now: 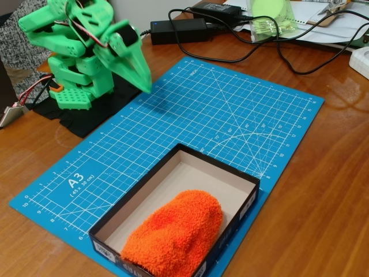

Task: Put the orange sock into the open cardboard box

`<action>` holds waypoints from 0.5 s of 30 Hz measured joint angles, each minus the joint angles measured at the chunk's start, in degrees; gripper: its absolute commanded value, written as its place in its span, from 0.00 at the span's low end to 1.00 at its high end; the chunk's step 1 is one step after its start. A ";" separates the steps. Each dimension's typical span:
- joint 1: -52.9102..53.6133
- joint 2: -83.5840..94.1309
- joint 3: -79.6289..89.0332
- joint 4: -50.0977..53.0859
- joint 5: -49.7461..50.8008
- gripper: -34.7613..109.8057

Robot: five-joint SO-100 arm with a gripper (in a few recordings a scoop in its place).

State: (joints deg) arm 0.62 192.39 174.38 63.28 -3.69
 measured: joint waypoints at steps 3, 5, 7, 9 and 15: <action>0.35 0.09 1.49 -0.44 0.26 0.24; -0.88 0.18 1.58 -0.53 -0.09 0.24; 0.00 0.18 1.76 -0.53 0.26 0.24; -0.70 0.18 1.76 -0.53 -0.35 0.24; 1.67 0.18 2.37 -2.11 0.35 0.24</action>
State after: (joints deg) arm 2.29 192.57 176.75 61.17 -3.34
